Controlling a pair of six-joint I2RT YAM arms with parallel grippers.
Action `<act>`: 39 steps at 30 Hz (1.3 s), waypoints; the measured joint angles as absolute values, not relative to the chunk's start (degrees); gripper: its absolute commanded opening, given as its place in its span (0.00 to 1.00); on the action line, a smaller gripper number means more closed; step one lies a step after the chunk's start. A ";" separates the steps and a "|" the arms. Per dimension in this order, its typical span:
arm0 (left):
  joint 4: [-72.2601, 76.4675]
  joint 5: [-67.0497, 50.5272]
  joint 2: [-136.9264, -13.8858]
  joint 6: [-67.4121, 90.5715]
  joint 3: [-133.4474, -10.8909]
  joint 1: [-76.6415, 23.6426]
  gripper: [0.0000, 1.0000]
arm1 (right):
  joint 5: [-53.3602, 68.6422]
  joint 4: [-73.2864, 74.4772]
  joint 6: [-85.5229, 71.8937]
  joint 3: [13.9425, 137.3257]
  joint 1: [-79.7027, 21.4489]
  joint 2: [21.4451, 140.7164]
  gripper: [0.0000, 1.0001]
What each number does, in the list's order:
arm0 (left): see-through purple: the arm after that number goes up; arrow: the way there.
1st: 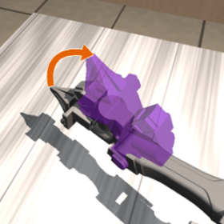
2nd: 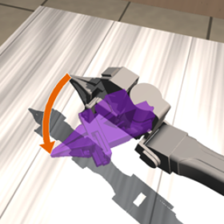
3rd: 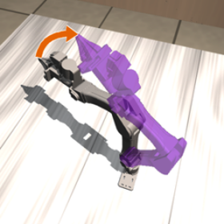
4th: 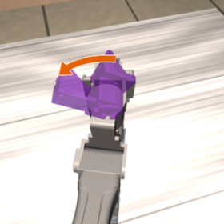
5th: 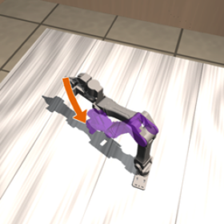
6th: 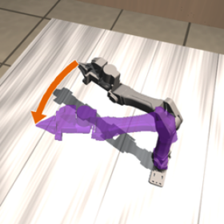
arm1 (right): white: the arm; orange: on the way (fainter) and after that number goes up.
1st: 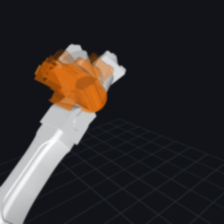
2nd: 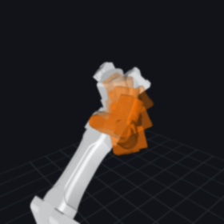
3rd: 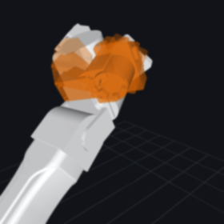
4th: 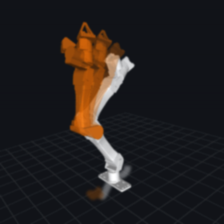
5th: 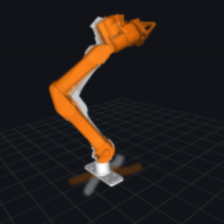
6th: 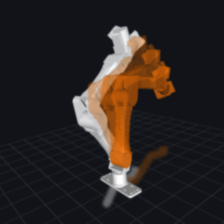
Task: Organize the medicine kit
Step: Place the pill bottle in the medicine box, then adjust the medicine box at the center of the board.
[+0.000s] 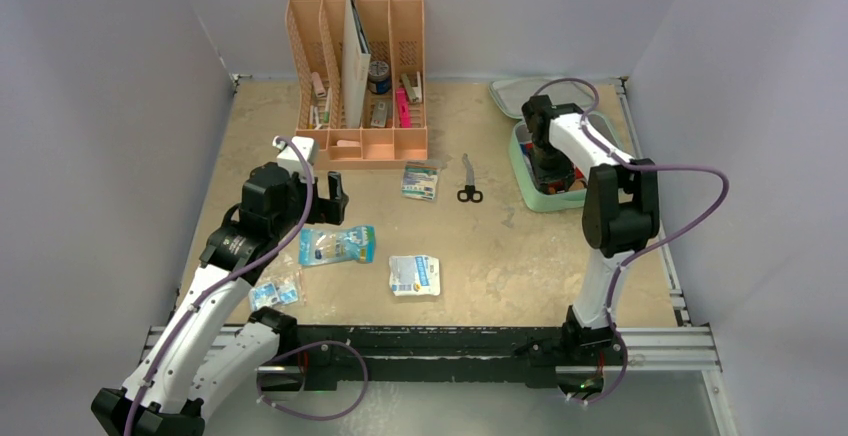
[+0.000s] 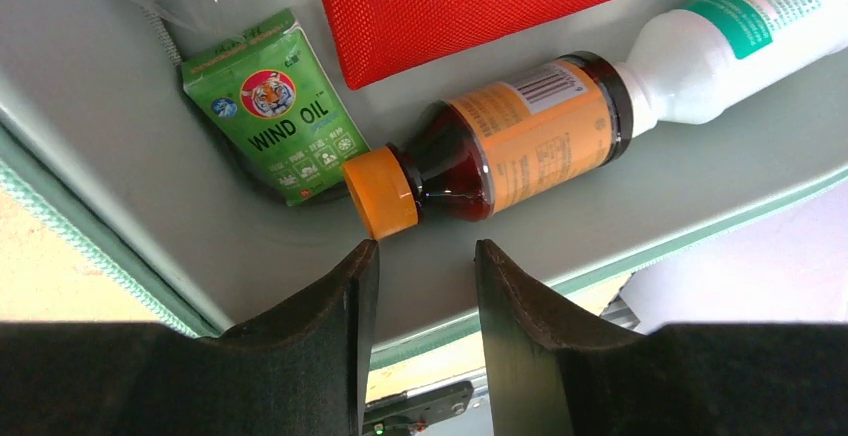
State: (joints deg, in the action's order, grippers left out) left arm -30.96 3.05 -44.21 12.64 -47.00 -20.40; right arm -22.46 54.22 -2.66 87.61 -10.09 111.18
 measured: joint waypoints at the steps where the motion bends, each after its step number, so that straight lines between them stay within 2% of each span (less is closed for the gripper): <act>1: -30.96 3.05 -44.21 12.64 -47.00 -20.40 0.96 | -22.02 54.52 -2.70 87.61 -10.04 111.28 0.44; 9: -30.96 3.05 -44.05 12.62 -47.00 -20.40 0.96 | -19.94 55.20 -3.64 88.29 -9.93 111.31 0.43; 20: -30.98 3.25 -44.18 12.62 -47.00 -20.40 0.96 | -16.36 55.09 -5.21 90.74 -9.72 111.31 0.37; 28: -30.98 3.46 -44.49 12.58 -47.00 -20.40 0.96 | -15.77 53.65 -6.20 89.95 -9.02 112.01 0.27; 39: -30.96 4.03 -45.32 12.38 -47.00 -20.40 0.96 | -15.53 52.86 -6.68 88.64 -7.49 112.97 0.26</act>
State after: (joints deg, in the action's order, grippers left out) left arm -30.96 4.03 -45.32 12.38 -47.00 -20.40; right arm -15.53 52.86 -6.68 88.64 -7.49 112.97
